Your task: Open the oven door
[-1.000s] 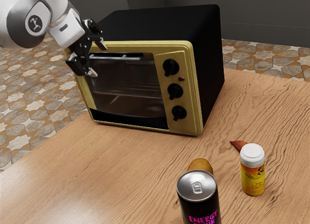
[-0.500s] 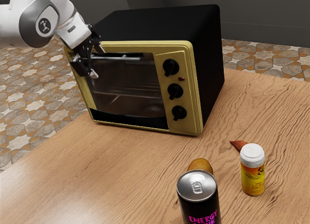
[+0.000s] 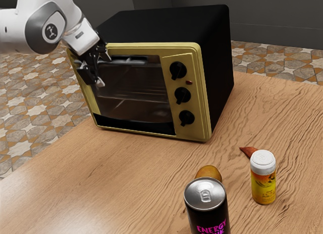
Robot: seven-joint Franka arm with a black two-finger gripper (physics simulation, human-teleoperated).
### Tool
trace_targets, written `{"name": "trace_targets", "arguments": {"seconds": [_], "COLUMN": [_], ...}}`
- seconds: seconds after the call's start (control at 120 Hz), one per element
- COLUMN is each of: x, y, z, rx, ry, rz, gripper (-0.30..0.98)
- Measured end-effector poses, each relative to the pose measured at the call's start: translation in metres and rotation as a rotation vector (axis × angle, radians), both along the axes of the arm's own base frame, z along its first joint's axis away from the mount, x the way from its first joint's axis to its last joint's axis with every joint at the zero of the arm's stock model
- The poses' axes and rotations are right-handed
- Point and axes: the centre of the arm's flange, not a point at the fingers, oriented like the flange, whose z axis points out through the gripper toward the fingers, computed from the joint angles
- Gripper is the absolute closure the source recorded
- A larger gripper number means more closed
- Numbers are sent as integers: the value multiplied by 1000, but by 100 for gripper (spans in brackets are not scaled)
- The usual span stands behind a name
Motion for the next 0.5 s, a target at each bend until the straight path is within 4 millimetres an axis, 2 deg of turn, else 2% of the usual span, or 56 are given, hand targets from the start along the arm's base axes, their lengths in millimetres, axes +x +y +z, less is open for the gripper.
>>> {"name": "trace_targets", "arguments": {"seconds": [0.075,0.133,0.15,0.158,0.192,0.2,0.208,0.225,0.242,0.258,0.275,0.292,0.3,0.317,0.35,0.375,0.408,0.458,0.5], "x": [-24,-76,-105,-120,-216,-247,-279,-356,-425,-474,-502,-490,-473,-434,-367,-336,-300,-224,-171], "y": [-16,-40,-51,-58,-69,-63,-55,-43,-40,-34,-29,-25,-26,-29,-39,-47,-35,4,17], "z": [-2,-18,-23,-25,-24,-19,-10,48,116,174,239,295,314,336,347,345,328,258,197], "rx": [34,91,110,121,148,141,127,111,111,110,128,150,158,165,151,131,79,-62,-154], "ry": [25,67,73,71,32,7,-30,-193,-361,-478,-569,-606,-608,-595,-551,-516,-446,-254,-110], "rz": [8,33,47,52,124,156,191,257,293,317,333,327,312,275,202,179,200,260,293], "gripper": [2,5,11,11,9,8,8,7,7,6,5,5,5,4,4,3,3,2,2]}}
